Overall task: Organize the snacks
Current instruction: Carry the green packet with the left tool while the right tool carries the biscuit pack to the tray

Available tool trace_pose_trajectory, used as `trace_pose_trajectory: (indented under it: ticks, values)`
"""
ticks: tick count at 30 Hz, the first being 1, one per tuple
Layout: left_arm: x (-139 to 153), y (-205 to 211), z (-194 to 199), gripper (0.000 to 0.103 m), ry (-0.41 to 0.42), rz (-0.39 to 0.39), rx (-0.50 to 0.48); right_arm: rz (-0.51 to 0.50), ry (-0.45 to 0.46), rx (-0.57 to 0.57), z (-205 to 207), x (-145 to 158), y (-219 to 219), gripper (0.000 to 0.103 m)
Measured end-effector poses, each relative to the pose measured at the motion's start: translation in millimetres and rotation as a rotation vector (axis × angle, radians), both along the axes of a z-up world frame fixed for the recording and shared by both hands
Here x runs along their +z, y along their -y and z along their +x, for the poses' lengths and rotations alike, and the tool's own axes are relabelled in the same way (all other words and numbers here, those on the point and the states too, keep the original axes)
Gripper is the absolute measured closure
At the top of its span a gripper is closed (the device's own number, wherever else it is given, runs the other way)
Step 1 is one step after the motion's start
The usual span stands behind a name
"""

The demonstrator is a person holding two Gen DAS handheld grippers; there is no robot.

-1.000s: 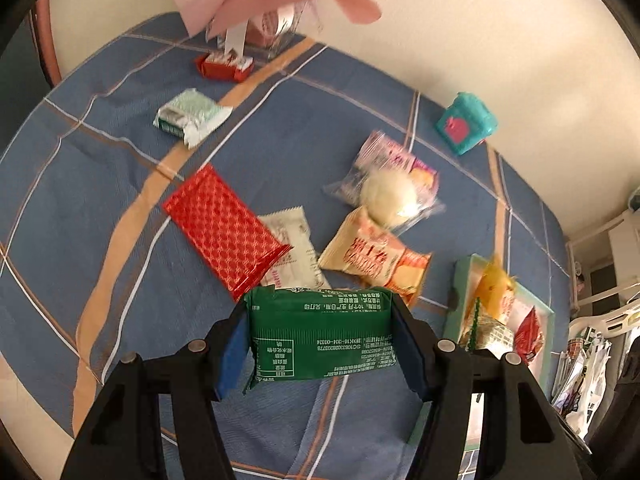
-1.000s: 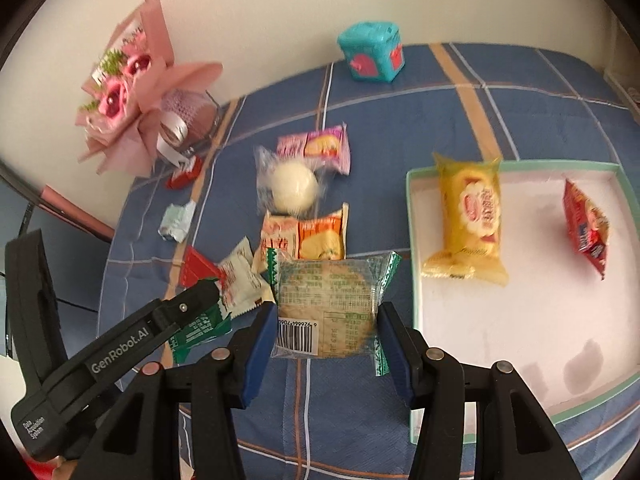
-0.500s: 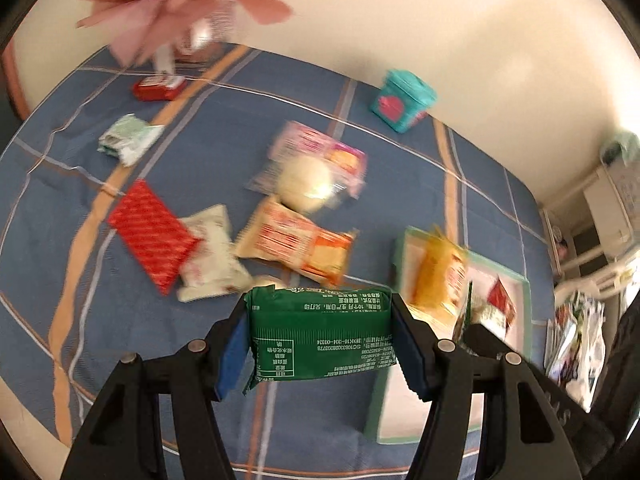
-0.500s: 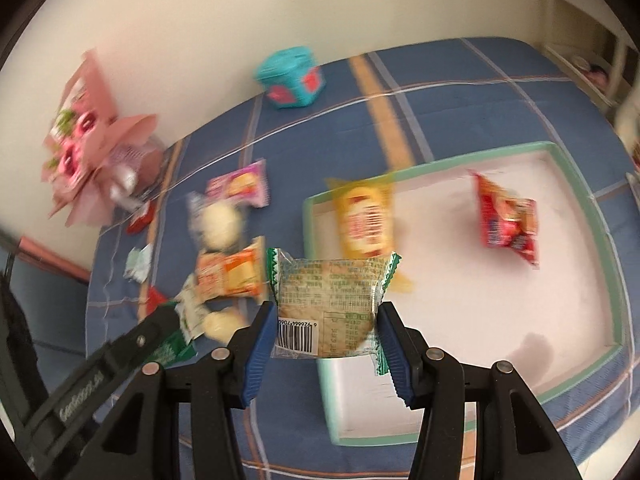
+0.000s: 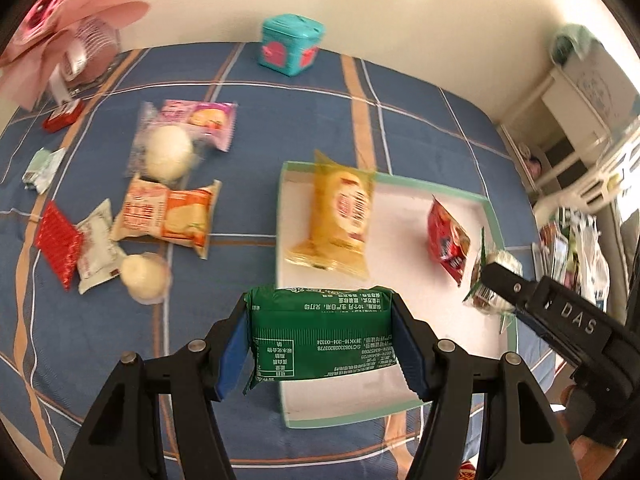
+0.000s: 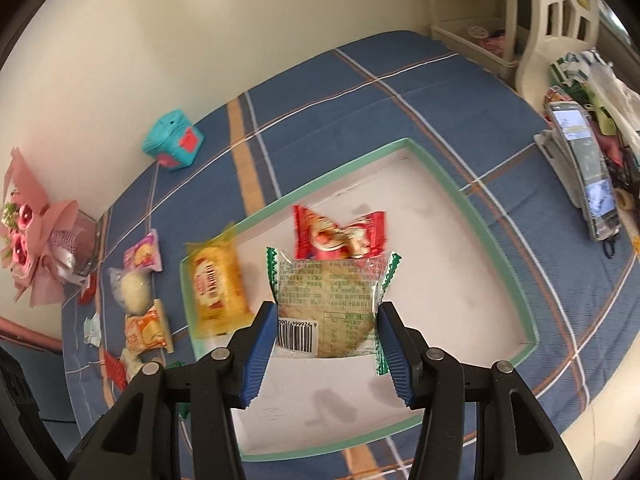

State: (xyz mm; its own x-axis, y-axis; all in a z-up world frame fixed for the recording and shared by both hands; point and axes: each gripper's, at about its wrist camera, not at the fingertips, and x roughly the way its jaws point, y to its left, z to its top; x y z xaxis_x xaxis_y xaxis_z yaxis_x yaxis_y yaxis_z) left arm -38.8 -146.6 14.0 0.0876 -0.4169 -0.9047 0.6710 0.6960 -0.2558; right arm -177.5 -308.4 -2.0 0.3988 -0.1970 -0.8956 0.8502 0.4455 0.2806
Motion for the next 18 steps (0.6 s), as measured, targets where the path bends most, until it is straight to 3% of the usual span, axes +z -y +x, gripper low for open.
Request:
trace_pose_trajectory:
  ticks: [7, 18]
  values:
    - [-14.2, 14.8, -15.4, 0.037, 0.014, 0.059, -0.055, 0.049, -0.055, 0.025, 4.7, -20.5, 2.9, 0.049]
    - [-57.0, 28.7, -28.5, 0.037, -0.033, 0.185, -0.117, 0.122, -0.174, 0.092, 17.5, -62.0, -6.5, 0.048]
